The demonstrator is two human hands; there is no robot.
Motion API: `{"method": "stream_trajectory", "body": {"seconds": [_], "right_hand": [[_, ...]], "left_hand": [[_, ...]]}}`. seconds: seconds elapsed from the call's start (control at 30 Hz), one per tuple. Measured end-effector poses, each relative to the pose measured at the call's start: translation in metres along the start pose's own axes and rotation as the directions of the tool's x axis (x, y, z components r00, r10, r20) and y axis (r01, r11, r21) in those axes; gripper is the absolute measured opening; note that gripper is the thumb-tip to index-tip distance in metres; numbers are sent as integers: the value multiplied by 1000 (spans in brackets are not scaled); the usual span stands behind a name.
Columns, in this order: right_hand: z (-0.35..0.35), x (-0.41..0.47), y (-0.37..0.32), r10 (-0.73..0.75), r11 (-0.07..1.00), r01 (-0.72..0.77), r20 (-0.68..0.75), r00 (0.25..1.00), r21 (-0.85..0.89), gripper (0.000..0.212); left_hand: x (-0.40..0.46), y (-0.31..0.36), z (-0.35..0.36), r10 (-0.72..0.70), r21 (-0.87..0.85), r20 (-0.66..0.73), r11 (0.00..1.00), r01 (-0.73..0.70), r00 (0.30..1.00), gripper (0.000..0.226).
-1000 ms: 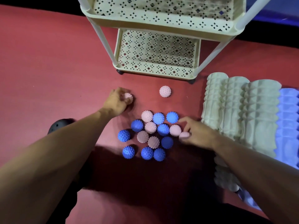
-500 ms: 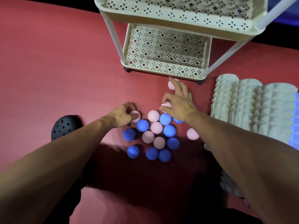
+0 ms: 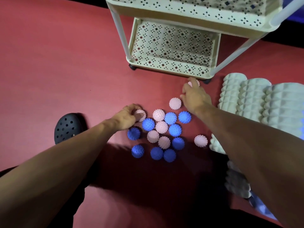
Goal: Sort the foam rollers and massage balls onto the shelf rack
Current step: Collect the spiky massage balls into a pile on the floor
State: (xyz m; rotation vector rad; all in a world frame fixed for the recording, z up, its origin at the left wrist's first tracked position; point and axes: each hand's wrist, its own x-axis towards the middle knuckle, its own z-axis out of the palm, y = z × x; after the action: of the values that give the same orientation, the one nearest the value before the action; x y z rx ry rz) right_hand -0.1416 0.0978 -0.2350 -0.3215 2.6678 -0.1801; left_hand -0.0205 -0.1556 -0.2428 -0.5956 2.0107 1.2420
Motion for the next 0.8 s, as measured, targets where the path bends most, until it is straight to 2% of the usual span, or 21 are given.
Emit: {"method": "stream_trajectory", "body": {"seconds": [0.13,0.23,0.3,0.37,0.4,0.47,0.57,0.67,0.8], "right_hand": [[-9,1,26,20,999,-21,-18,1000,-34,49],[-15,-2,33,28,998,-29,-5,1000,-62,44],[-14,-7,39,6,998,-7,-13,1000,-66,38],[-12,-16,45,56,998,-54,-43,998,40,37],[-9,-24,46,145,980,-137,-51,988,145,40],[0,-46,46,336,889,-307,-29,942,340,48],[20,-86,31,438,806,-382,-23,899,452,48],[45,-116,14,428,822,-397,18,904,409,47],[73,-136,5,434,828,-446,115,894,340,45]], "left_hand": [[-1,-6,4,-41,46,-27,998,42,999,33],[-8,-2,12,-57,113,-65,992,65,996,38],[-10,2,17,-55,93,-82,994,63,995,39],[-10,0,20,-72,93,-85,992,80,994,38],[-9,-1,21,-95,97,-87,990,104,992,38],[-9,2,25,-158,104,-114,980,170,981,38],[-13,6,34,-203,137,-112,966,217,973,47],[-17,8,43,-233,83,-103,967,242,967,52],[-24,2,56,-258,6,-187,965,264,948,55]]}}
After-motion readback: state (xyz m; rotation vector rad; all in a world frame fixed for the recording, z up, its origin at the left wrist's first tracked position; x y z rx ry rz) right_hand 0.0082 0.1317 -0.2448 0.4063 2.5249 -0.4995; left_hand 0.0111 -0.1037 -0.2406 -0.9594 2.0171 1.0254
